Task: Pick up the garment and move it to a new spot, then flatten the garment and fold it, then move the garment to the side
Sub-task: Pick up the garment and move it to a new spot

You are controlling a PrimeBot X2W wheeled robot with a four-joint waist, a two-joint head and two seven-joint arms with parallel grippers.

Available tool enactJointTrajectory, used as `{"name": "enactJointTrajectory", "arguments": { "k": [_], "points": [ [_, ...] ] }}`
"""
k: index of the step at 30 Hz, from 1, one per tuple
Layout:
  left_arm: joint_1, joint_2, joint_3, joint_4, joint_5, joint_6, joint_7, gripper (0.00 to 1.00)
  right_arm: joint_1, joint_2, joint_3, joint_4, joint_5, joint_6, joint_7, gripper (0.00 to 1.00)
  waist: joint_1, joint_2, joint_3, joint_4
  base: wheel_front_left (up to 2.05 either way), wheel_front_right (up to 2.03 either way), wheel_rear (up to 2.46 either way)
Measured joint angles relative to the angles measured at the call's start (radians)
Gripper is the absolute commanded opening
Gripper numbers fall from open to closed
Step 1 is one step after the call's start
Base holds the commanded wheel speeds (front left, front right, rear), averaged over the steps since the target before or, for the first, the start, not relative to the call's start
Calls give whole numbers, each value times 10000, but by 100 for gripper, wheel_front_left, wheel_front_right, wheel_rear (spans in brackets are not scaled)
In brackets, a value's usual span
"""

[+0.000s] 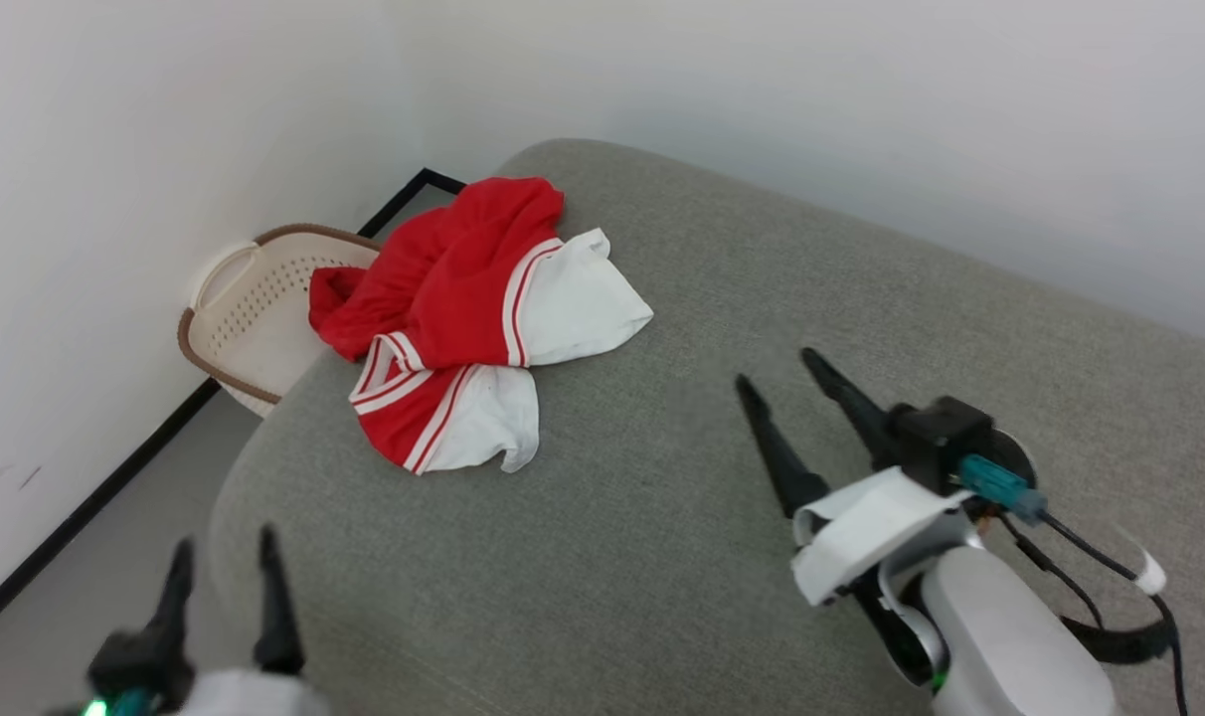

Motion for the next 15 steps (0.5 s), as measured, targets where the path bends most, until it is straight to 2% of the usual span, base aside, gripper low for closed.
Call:
{"name": "enactJointTrajectory", "arguments": {
  "k": [4, 6, 8, 15],
  "points": [
    [-1411, 397, -736, 1058, 151, -510, 0, 100, 570, -117, -740, -420, -347, 0, 0, 100, 1, 0, 125, -99, 0, 0, 0],
    [-2211, 652, -953, 1678, 117, -665, 2, 100, 765, -144, -752, -709, -621, -2, 0, 100, 0, 0, 207, -187, 0, 0, 0],
    [-3086, 882, -802, 2199, -382, -752, 0, 100, 734, -54, -625, -1039, -757, 0, 0, 100, 0, 0, 278, -347, 0, 0, 0],
    [-6158, 2556, -938, 4405, -1095, -884, 0, 100, -125, -35, -217, -1827, -1225, 0, 0, 100, 1, 1, 860, -1142, 0, 0, 0]
  ]
}}
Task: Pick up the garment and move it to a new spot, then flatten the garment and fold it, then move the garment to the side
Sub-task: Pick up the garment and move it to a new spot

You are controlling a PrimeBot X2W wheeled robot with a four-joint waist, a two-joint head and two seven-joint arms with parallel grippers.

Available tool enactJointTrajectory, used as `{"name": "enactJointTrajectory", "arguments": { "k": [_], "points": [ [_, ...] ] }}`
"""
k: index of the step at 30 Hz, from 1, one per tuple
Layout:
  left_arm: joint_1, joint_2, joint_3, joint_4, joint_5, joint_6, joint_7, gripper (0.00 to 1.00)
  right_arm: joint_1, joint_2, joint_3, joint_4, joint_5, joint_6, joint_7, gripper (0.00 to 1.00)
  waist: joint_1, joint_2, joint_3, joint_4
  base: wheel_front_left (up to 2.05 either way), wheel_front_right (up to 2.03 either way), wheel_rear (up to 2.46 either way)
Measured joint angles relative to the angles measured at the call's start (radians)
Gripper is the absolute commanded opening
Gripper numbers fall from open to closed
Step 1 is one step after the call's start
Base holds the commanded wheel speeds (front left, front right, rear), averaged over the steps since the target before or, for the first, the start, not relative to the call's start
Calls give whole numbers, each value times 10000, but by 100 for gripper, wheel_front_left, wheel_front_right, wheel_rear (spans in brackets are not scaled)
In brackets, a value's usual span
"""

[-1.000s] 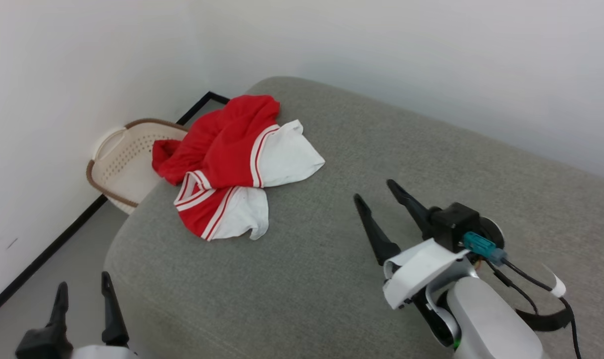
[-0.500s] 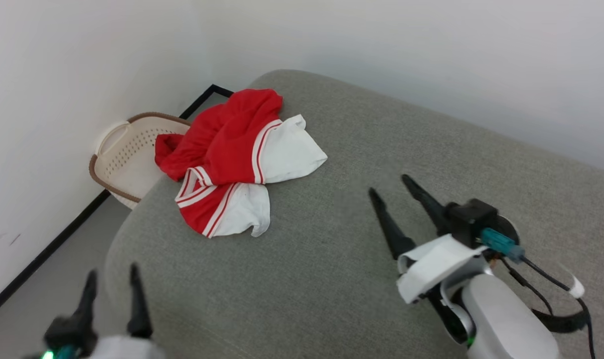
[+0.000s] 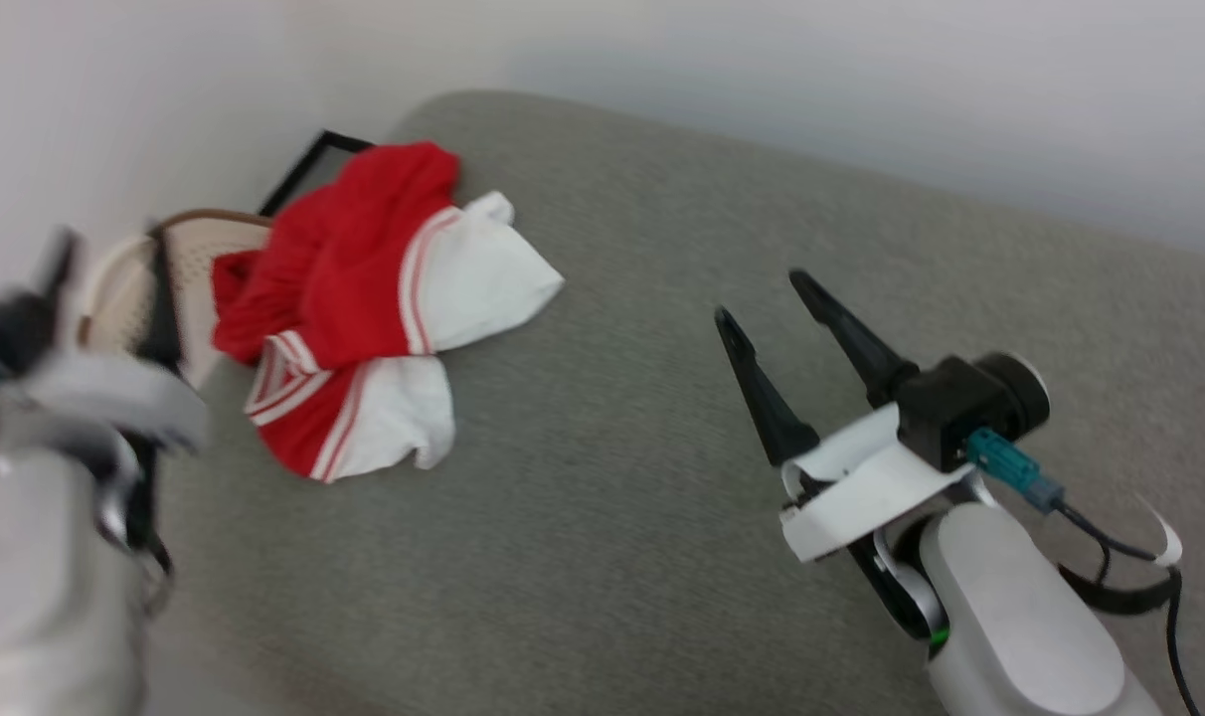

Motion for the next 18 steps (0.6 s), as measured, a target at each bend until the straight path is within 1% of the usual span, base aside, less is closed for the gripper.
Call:
{"name": "enactJointTrajectory", "arguments": {
  "k": [4, 7, 9, 10, 14, 18],
  "points": [
    [-1610, 884, -453, 1321, -819, -4, 307, 100, -341, 69, 90, -384, -102, 0, 0, 100, 0, 0, 576, -592, 0, 0, 0],
    [-2571, 1649, -895, 2343, -1373, -4, 978, 100, -449, 132, 142, -640, -121, 0, 0, 100, 0, 0, 1062, -1178, 0, 0, 0],
    [-3048, 1965, -1262, 2970, -1919, -4, 1860, 100, -461, 194, 190, -769, -119, 0, 0, 100, 0, -1, 1376, -1594, 0, 0, 0],
    [-3198, 2079, -1597, 3183, -2159, -4, 2397, 100, -460, 199, 201, -802, -119, 0, 0, 100, 0, 0, 1527, -1801, 0, 0, 0],
    [-3567, 2535, -2541, 3624, -3204, -29, 4257, 100, -460, 230, 209, -922, -148, 0, 0, 100, 0, 0, 2039, -2558, 0, 0, 0],
    [-3671, 2972, -3041, 4088, -4057, -29, 5985, 100, -460, 290, 316, -1035, -196, 0, 0, 100, 0, 0, 2460, -3176, 0, 0, 0]
  ]
}}
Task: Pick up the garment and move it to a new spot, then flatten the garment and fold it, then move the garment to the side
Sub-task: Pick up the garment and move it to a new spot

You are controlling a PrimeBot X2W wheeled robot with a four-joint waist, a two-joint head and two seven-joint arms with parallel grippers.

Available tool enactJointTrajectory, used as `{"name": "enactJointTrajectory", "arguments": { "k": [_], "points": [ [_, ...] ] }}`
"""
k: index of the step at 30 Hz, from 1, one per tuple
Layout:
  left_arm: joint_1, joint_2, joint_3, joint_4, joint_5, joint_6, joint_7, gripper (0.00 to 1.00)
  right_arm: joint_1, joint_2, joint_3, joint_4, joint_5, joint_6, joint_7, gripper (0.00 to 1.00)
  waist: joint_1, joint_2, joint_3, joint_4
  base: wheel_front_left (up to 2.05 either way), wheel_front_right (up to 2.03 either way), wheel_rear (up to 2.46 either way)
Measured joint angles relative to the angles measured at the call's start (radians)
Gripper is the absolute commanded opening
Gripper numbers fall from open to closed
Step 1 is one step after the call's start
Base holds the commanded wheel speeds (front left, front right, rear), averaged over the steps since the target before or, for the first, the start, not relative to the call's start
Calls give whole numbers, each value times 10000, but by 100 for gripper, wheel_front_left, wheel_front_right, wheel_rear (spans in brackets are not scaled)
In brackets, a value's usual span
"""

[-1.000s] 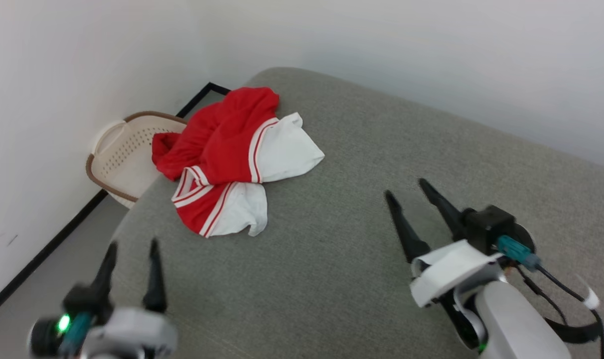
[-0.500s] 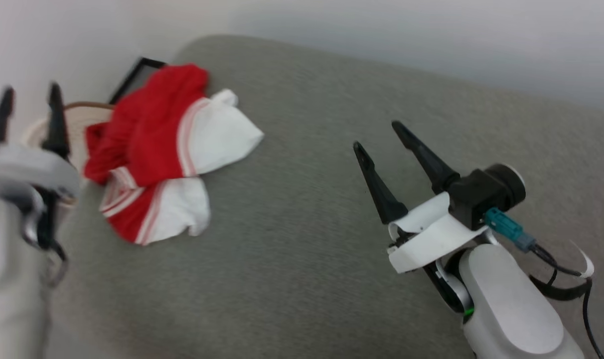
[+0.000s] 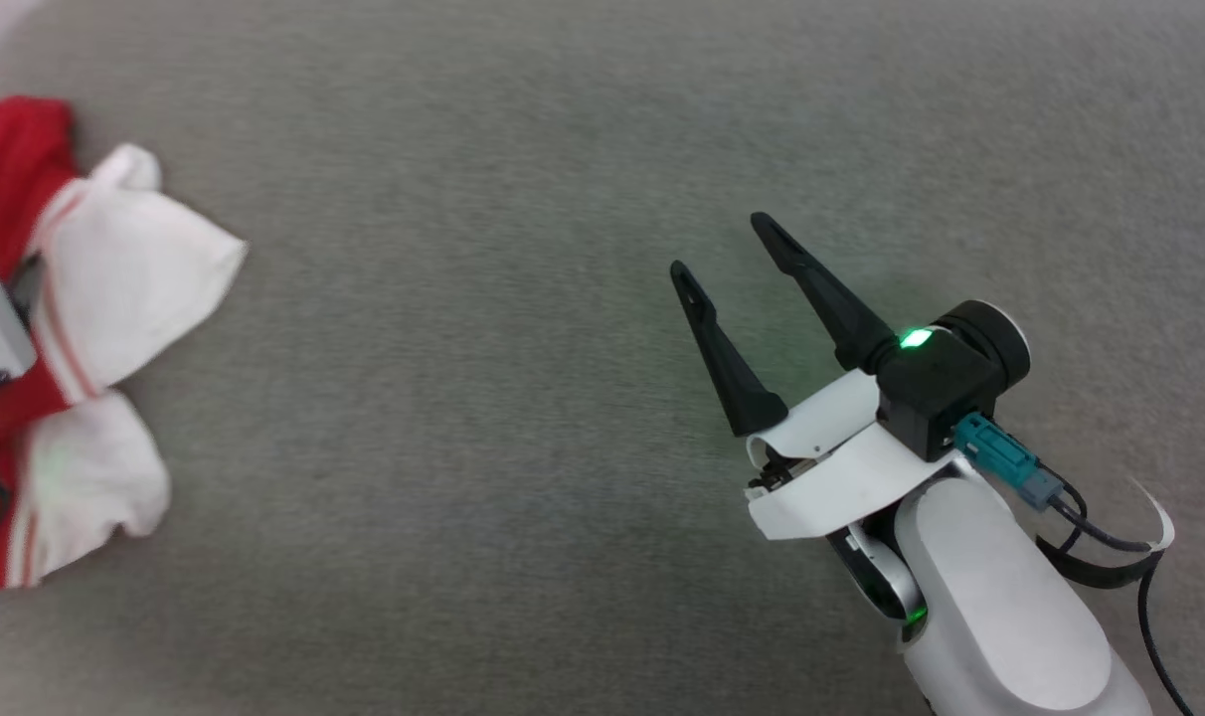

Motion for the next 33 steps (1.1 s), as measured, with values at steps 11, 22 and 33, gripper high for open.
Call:
{"name": "enactJointTrajectory", "arguments": {
  "k": [11, 22, 33],
  "points": [
    [-26, 677, -272, 690, -1620, 6, 2993, 100, -87, 50, 251, -451, -182, 0, 0, 100, 0, 0, 878, -913, 0, 0, 0],
    [31, 828, -493, 420, -2558, 86, 2731, 10, -209, -27, 374, -631, -433, 0, 0, 100, 0, 0, 1328, -1069, 0, 0, 0],
    [328, 648, -1758, -460, -2800, 25, 869, 0, -56, 35, 408, -453, 67, 0, 0, 100, 0, 0, 319, -841, 0, 0, 0]
  ]
}}
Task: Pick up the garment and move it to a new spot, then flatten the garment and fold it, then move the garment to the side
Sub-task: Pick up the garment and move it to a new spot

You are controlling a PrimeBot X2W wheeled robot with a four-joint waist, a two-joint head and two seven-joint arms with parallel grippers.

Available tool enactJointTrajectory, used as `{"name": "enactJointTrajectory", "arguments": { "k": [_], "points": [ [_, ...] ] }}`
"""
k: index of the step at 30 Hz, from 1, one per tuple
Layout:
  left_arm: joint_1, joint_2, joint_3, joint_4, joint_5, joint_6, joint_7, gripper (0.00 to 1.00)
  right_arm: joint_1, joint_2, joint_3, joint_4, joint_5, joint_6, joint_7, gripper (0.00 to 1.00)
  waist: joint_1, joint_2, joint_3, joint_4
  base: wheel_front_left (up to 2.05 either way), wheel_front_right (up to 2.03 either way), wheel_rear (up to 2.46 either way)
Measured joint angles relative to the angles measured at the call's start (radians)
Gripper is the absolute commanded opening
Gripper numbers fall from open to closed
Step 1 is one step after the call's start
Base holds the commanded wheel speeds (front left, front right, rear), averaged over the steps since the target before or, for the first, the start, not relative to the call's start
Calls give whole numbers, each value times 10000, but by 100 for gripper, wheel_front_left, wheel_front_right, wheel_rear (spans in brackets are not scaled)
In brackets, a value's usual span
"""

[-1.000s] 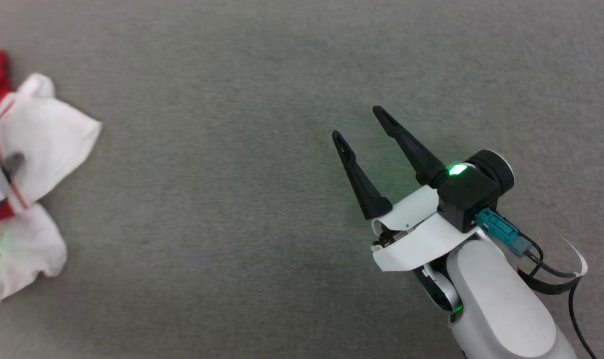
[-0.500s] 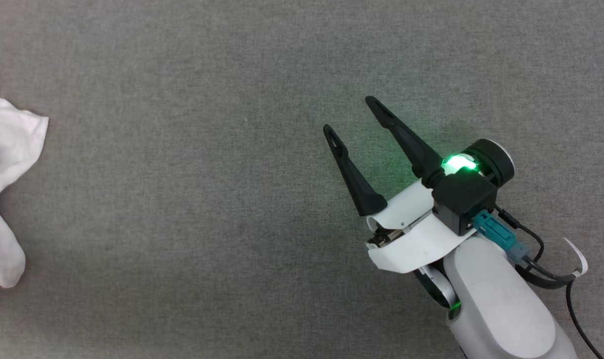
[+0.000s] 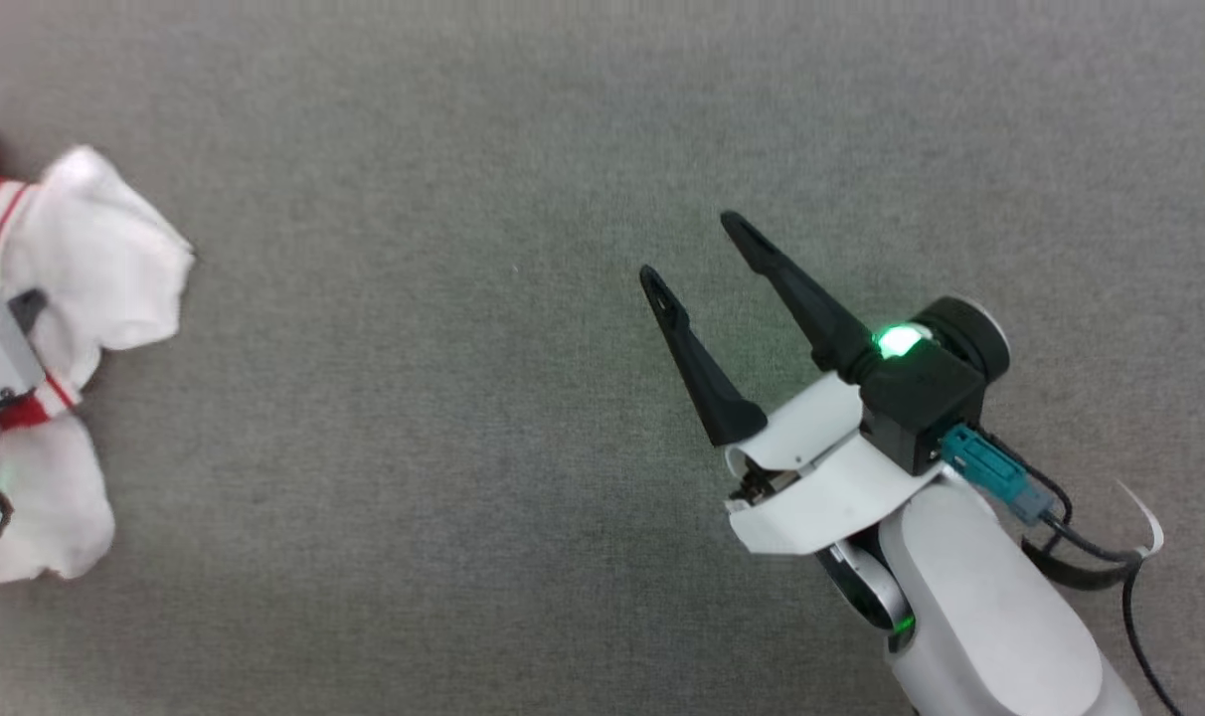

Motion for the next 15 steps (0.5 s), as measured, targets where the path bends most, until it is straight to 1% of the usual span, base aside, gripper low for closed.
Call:
{"name": "enactJointTrajectory", "arguments": {
  "k": [4, 9, 12, 15],
  "points": [
    [-103, 230, -445, -740, -347, 2, -349, 0, 344, 21, -188, -8, 230, 0, 0, 100, 0, 0, -535, 62, 0, 0, 0],
    [-353, 330, -1187, -2123, -905, 0, -472, 0, 927, 42, -704, -176, 487, 0, 0, 100, 0, 0, -1165, 42, 0, 0, 0],
    [-450, 182, -1503, -3166, -1442, 2, -211, 0, 1295, 56, -1020, -311, 573, 0, 0, 100, 0, 0, -1466, -68, 0, 0, 0],
    [-546, -73, -1772, -4464, -2142, 0, 339, 0, 1625, 59, -1379, -508, 685, 0, 0, 100, 0, 0, -1641, -317, 0, 0, 0]
  ]
}}
